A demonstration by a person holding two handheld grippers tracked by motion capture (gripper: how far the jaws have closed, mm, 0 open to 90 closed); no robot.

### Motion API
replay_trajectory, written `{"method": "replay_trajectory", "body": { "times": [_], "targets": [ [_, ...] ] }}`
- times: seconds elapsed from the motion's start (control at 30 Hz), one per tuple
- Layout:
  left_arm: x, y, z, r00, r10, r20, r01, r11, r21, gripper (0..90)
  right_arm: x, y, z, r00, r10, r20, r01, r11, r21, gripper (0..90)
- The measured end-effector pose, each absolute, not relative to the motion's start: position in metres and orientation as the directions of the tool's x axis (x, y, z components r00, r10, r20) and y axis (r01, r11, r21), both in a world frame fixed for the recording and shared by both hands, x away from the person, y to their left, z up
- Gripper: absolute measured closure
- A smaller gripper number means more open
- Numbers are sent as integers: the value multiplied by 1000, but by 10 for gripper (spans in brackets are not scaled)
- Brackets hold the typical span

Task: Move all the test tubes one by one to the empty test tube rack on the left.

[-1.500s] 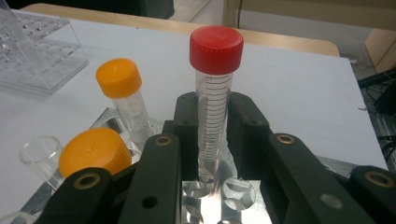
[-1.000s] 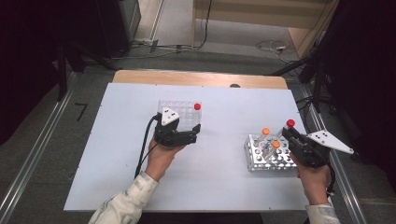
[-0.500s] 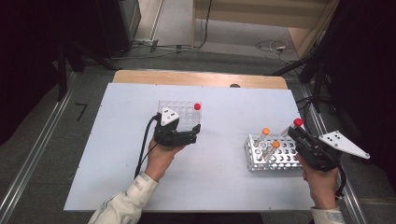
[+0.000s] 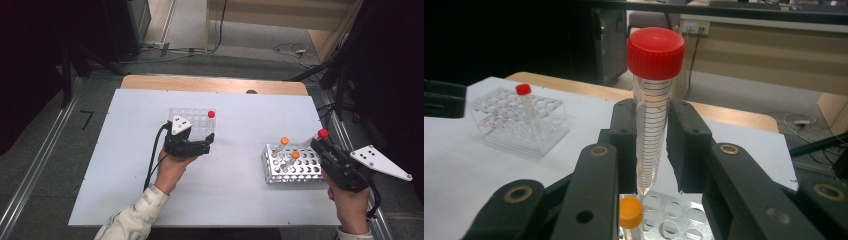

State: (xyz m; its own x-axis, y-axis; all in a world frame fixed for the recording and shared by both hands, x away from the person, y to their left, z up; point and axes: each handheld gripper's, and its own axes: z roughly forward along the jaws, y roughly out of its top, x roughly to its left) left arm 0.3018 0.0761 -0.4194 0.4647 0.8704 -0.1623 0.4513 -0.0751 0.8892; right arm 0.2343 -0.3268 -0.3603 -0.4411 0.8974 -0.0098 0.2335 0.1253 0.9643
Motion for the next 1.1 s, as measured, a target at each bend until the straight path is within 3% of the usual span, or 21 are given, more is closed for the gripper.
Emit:
{"method": "replay_trajectory", "body": {
  "times": [0.37,1.1],
  "targets": [
    [301,76,-418,466,870,-163,447,-73,891,172,228,-307,-356,-515,857,-1,225,136,965,723],
    [298,79,-416,468,867,-174,444,-60,894,172,243,-236,-395,-640,768,-6,294,251,922,723]
  ]
}}
